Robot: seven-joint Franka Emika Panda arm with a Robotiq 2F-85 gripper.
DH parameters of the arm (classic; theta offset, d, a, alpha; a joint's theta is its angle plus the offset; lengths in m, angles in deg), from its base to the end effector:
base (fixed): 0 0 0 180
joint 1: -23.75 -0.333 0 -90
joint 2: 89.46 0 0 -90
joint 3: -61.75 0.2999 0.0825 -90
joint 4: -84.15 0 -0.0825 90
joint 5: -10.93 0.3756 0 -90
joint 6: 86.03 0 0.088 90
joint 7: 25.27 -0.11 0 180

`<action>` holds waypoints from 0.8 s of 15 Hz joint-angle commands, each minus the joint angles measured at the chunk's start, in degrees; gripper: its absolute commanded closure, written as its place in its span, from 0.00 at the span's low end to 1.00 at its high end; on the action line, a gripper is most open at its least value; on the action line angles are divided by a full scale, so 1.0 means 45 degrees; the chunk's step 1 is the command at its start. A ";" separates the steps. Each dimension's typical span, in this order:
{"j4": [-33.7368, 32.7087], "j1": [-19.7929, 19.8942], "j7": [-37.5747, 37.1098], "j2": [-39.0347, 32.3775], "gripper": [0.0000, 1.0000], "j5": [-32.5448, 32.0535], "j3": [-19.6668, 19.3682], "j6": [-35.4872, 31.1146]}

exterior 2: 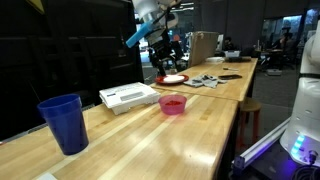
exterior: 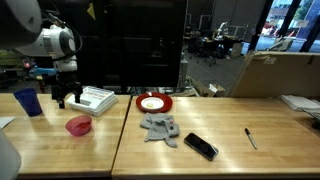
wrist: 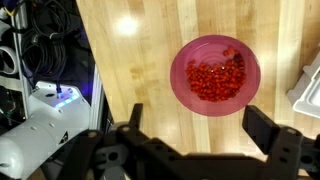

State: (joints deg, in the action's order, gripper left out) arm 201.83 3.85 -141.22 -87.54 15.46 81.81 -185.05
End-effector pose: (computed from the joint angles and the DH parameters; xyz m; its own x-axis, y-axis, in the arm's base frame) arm 0.3774 0.3271 0.4150 0.2269 -0.9712 0.0734 -0.9374 -0.1973 0.2871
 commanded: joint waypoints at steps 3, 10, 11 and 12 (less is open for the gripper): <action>0.1374 0.0189 0.0098 0.0497 0.00 0.0968 -0.0211 -0.1137; 0.0960 0.0317 -0.0092 0.0155 0.00 -0.0178 -0.0201 -0.1912; 0.0717 0.0286 -0.0104 0.0127 0.00 -0.0550 -0.0162 -0.1823; 0.0345 0.0244 -0.0025 0.0051 0.00 -0.0978 -0.0109 -0.1643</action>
State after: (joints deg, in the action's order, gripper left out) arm 206.80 5.33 -140.74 -87.75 15.12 80.68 -194.63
